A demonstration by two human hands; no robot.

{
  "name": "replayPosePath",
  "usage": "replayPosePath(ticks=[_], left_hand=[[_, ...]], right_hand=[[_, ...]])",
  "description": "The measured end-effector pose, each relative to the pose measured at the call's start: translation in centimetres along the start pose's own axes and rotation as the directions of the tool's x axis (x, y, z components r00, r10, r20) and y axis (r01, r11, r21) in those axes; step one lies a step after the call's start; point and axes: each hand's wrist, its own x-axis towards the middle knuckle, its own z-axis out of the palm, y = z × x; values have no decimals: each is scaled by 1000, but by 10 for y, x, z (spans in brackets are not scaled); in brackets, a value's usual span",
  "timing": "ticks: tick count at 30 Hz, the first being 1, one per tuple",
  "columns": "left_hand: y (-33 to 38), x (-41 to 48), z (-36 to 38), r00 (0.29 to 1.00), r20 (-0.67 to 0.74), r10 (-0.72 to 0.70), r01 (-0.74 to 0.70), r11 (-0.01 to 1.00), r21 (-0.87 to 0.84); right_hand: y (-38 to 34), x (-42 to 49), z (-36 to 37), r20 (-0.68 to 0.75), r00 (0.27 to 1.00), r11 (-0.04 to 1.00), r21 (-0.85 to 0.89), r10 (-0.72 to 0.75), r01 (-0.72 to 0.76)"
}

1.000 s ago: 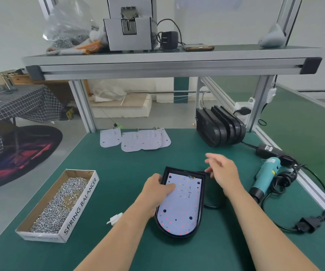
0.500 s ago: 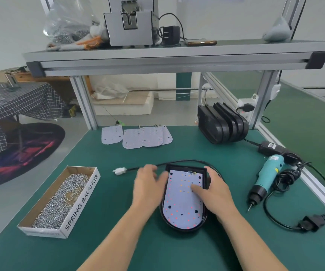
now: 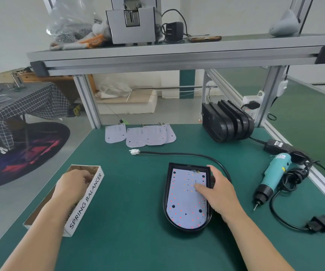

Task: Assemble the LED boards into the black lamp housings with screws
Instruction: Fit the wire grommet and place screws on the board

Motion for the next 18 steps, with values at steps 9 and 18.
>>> replayPosePath(ticks=[9,18], left_hand=[[-8,-7,4,969,-243,-48,25,995,-94],[-2,-13,-3,971,-209,-113,94,991,-97]], right_hand=[[-3,-3,-2,-3,1000,1000,22,12,-12],[-4,-3,-4,13,1000,999,23,27,-27]])
